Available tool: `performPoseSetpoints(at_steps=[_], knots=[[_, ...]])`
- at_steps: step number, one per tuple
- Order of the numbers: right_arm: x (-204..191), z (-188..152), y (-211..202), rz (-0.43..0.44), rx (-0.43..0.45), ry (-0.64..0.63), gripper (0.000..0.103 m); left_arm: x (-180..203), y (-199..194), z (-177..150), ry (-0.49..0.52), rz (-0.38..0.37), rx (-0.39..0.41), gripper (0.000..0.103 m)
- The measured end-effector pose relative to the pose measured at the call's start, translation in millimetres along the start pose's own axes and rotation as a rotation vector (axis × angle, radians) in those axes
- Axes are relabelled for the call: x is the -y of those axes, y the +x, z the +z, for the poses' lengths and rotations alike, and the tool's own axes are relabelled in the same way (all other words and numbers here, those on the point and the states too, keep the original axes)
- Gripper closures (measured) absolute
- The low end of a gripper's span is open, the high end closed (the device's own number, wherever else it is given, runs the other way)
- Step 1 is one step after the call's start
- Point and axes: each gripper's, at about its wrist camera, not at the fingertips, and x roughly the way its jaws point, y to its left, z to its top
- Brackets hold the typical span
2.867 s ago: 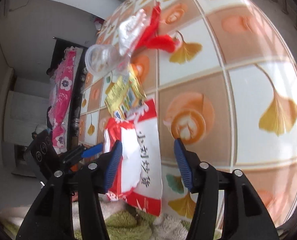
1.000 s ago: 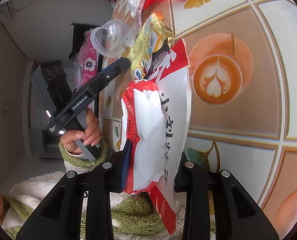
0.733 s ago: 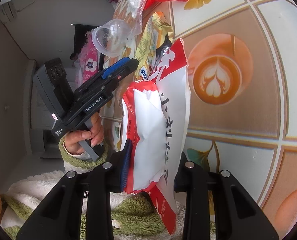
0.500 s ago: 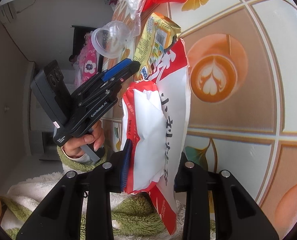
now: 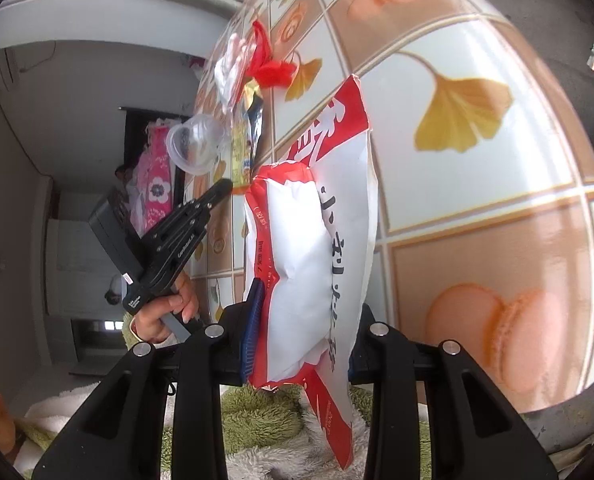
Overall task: Collect trash
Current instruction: 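Grasp the yellow snack packet with the left gripper and lift it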
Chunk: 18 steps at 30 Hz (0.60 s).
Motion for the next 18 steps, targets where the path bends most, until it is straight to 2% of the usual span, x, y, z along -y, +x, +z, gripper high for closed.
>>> performPoseSetpoints(at_steps=[3,6,8,10,12,13,14,18], knots=[[-0.1,0.9,-14.7,0.009,0.057,0.008,0.071,-1.4,-9.2,-6.1,-0.035,-0.051,0.003,0.103],[1.2,3.8,-22.7,0.024,0.096,0.017,0.071,-0.8,-21.3,-13.5,-0.068,-0.165,0.006,0.103],[2.3,6.3,-24.3,0.032,0.112,0.024,0.071,6.1,-30.0,-15.8,-0.041,-0.237,0.023,0.103],[2.6,8.3,-23.4,0.039,0.123,0.033,0.071,18.2,-37.4,-15.4,0.006,-0.236,0.061,0.103],[5.5,10.5,-23.3,0.054,0.129,0.047,0.071,32.1,-38.7,-10.7,0.070,-0.198,0.079,0.081],[6.4,11.5,-23.2,0.060,0.131,0.050,0.071,39.1,-37.4,-7.7,0.096,-0.161,0.089,0.059],[9.2,12.2,-24.6,0.064,0.131,0.051,0.071,46.1,-36.1,-5.0,0.119,-0.124,0.107,0.050],[14.0,11.5,-25.2,0.074,0.137,0.063,0.071,67.4,-17.4,7.8,0.203,-0.070,0.093,0.049]])
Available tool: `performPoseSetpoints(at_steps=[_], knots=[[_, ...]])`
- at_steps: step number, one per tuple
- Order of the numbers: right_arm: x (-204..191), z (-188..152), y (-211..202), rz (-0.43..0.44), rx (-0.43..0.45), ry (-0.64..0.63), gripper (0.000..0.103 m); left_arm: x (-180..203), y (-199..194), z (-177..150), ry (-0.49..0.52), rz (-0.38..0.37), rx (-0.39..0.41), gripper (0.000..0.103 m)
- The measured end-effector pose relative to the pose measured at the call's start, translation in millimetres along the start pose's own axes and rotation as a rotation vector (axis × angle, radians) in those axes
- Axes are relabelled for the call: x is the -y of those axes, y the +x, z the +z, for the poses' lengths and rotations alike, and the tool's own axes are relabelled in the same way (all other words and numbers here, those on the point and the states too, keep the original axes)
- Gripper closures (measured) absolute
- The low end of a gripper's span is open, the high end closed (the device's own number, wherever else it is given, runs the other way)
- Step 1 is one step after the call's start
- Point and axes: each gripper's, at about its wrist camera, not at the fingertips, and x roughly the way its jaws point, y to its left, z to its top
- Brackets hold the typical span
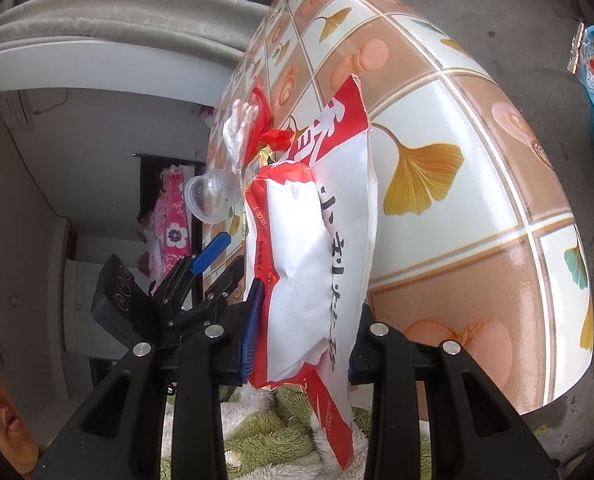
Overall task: Collect trash
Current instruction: 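Grasp the yellow snack packet with the left gripper and lift it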
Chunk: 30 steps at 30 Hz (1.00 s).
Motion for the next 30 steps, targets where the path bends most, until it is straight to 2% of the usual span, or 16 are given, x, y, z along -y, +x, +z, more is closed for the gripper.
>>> performPoseSetpoints(at_steps=[4,6,7,8,11,17,18,19,22,30], knots=[[9.9,-1.4,-6.6,0.014,0.012,0.017,0.071,-2.6,29.5,4.7,-0.001,0.048,-0.070,0.049],[16.3,-4.7,-13.1,0.021,0.018,0.023,0.071,-12.9,31.8,5.0,-0.064,0.012,-0.065,0.052],[17.8,-5.5,-13.6,0.025,0.021,0.026,0.071,-17.4,32.5,4.5,-0.090,-0.002,-0.067,0.061],[20.2,-6.2,-15.0,0.027,0.022,0.029,0.071,-20.5,32.7,4.6,-0.109,-0.012,-0.068,0.063],[25.2,-6.5,-16.1,0.032,0.026,0.037,0.071,-19.0,32.9,3.9,-0.104,0.003,-0.068,0.069],[28.4,-10.1,-23.5,0.045,0.039,0.033,0.071,-16.6,31.6,3.0,-0.116,0.013,-0.070,0.074],[26.7,-10.9,-23.7,0.047,0.043,0.031,0.071,-15.5,30.1,2.4,-0.117,0.018,-0.070,0.079],[26.5,-12.0,-25.1,0.049,0.047,0.028,0.071,-14.5,27.5,1.9,-0.114,0.028,-0.066,0.089],[27.1,-13.7,-29.6,0.053,0.059,0.025,0.071,-16.3,20.3,2.5,-0.132,0.012,-0.057,0.098],[28.4,-19.7,-39.5,0.067,0.091,0.023,0.071,-13.2,1.0,3.3,-0.160,-0.016,-0.026,0.099]])
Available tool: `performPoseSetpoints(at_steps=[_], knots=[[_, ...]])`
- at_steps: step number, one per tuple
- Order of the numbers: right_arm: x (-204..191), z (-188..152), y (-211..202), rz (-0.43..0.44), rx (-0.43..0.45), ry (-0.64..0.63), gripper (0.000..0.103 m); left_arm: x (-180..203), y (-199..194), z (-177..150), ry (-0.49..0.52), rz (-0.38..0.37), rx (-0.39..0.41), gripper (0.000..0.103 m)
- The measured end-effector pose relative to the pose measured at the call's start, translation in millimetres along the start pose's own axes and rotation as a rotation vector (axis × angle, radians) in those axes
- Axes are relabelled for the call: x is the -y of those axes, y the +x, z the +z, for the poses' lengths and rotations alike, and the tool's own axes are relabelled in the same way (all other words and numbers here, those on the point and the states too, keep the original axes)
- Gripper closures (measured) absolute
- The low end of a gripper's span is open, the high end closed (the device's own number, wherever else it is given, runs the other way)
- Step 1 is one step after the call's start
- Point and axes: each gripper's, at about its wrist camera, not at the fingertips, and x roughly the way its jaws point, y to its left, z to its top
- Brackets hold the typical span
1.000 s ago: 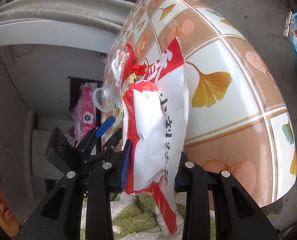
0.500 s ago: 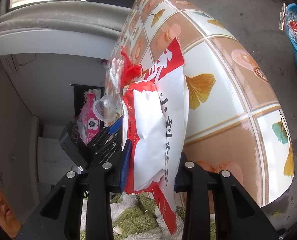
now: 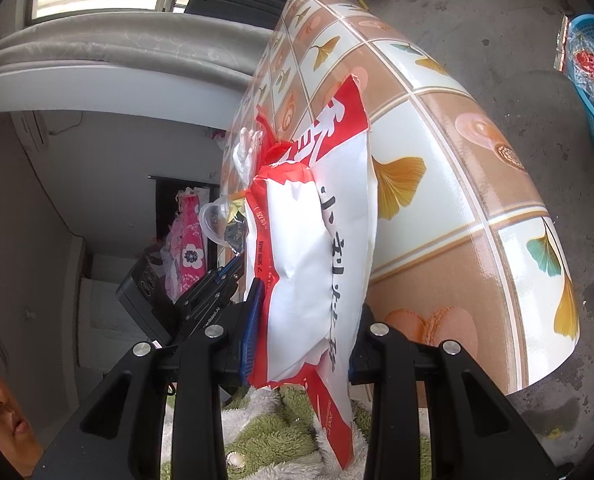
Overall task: Collect trash
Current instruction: 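Grasp the yellow snack packet with the left gripper and lift it, then carry snack bag and yellow packet to the wastebasket and open both grippers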
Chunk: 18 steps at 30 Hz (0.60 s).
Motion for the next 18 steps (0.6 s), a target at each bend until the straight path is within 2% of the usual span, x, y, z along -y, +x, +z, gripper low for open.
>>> performPoseSetpoints(at_steps=[5,10,18], knots=[[-0.8,1.1,-18.7,0.016,0.050,-0.010,0.071,11.6,-20.2,8.2,0.005,-0.038,0.044,0.100],[5.1,4.7,-45.8,0.013,0.119,-0.007,0.071,31.2,-33.3,28.5,0.033,-0.106,0.087,0.100],[32.9,11.9,-106.6,-0.029,0.295,0.059,0.071,80.1,-11.6,89.1,0.122,-0.246,0.086,0.100]])
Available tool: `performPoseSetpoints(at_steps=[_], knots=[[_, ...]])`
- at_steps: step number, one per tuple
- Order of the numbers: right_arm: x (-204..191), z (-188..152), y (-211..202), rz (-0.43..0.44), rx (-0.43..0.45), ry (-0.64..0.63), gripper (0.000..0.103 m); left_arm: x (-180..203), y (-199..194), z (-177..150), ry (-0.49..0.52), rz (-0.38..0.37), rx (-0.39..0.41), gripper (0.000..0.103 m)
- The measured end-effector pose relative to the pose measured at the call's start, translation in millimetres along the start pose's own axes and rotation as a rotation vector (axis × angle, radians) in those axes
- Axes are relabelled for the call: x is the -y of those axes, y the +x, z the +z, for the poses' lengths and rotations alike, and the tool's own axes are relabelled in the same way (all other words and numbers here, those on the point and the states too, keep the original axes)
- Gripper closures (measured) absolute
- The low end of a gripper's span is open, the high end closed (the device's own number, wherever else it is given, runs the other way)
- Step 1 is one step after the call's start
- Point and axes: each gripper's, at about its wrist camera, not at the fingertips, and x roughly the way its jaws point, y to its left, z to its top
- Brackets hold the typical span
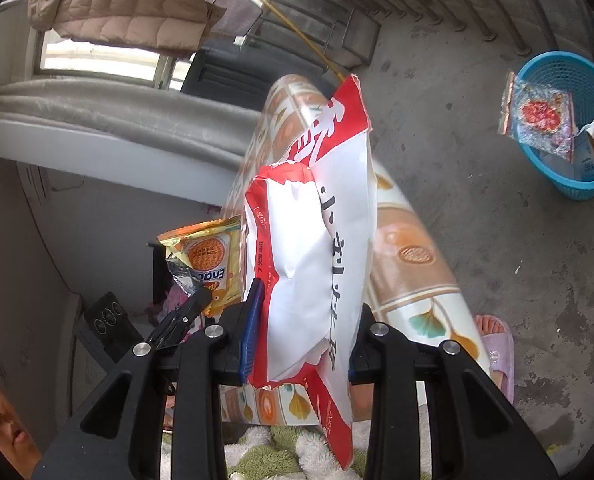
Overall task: Collect trash
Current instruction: 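Carry snack bag and yellow packet to the wastebasket and open both grippers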
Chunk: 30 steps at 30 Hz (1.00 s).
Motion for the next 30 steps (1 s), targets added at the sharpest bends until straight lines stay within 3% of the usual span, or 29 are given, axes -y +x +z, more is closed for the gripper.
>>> performPoseSetpoints(at_steps=[4,9,14,19,24,27,28,29,30], knots=[[25.1,17.3,-34.9,-0.071,0.133,0.074,0.071,20.2,42.1,43.3,0.035,-0.102,-0.050,0.100],[58.9,44.2,-65.3,-0.247,0.305,0.167,0.071,56.5,124.4,96.5,0.061,-0.211,-0.192,0.100],[110.5,62.6,-78.4,-0.442,0.412,0.294,0.070,98.0,221.9,124.8,0.096,-0.223,-0.349,0.099],[162.9,80.3,-72.1,-0.554,0.453,0.385,0.070,134.7,313.3,131.2,0.105,-0.216,-0.484,0.099],[200.0,115.4,-51.5,-0.652,0.470,0.395,0.070,164.1,382.5,125.8,0.140,-0.209,-0.551,0.097],[220.2,142.2,-35.4,-0.665,0.473,0.384,0.068,168.9,409.5,123.7,0.134,-0.209,-0.555,0.085],[228.4,151.1,-29.1,-0.680,0.469,0.377,0.066,172.6,418.3,124.5,0.142,-0.195,-0.551,0.075],[236.7,160.2,-22.2,-0.689,0.468,0.371,0.062,174.6,426.3,124.7,0.147,-0.172,-0.540,0.063],[242.0,164.6,-17.1,-0.677,0.468,0.363,0.047,174.7,432.4,125.0,0.145,-0.158,-0.526,0.057]])
